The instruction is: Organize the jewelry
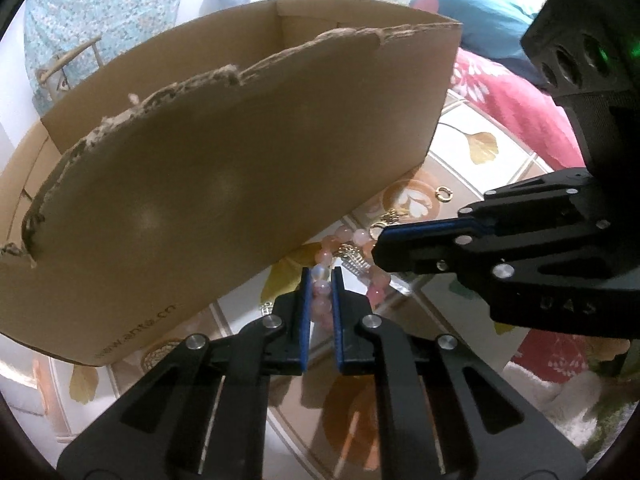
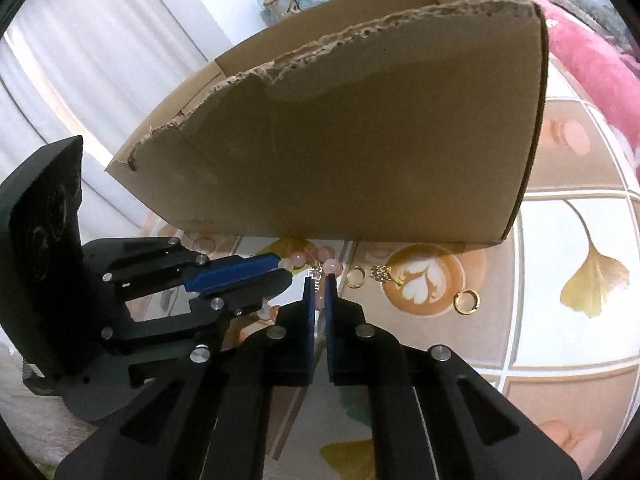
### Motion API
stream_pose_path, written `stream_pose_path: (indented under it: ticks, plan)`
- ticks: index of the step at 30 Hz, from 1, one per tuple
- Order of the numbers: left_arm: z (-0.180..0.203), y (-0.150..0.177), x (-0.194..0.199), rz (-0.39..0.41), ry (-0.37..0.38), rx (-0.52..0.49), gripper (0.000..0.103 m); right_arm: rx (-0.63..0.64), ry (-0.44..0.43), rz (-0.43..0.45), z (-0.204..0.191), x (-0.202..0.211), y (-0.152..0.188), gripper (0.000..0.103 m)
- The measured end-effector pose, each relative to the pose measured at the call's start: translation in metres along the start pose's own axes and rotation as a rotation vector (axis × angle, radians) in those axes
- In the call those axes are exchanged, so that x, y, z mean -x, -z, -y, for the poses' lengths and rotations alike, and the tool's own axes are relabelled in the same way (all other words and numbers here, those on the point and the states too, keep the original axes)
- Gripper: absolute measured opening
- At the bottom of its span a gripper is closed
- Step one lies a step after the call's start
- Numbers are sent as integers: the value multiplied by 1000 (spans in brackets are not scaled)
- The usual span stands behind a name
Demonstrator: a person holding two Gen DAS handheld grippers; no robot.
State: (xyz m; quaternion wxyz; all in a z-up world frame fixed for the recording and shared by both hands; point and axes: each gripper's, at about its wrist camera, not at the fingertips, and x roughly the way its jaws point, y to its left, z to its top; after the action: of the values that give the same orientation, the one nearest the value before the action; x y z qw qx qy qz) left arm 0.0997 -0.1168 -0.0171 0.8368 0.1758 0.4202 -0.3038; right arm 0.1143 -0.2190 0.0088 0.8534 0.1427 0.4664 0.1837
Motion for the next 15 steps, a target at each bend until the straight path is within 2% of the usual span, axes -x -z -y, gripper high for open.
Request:
stream_pose_path:
  ticks: [4, 9, 12, 15]
  plan:
    - [7, -2, 18, 69, 6, -35, 8, -22, -2, 16, 4, 8, 5, 4]
    - [10, -4, 48, 170, 25, -40, 8, -22, -45, 84, 3, 31, 9, 4]
    - [5, 1, 65, 204, 25, -21, 8, -1, -56, 103, -3, 41, 11, 4]
    - [-7, 14, 76, 215, 4, 12, 8, 8, -53, 84, -9, 34, 12, 4]
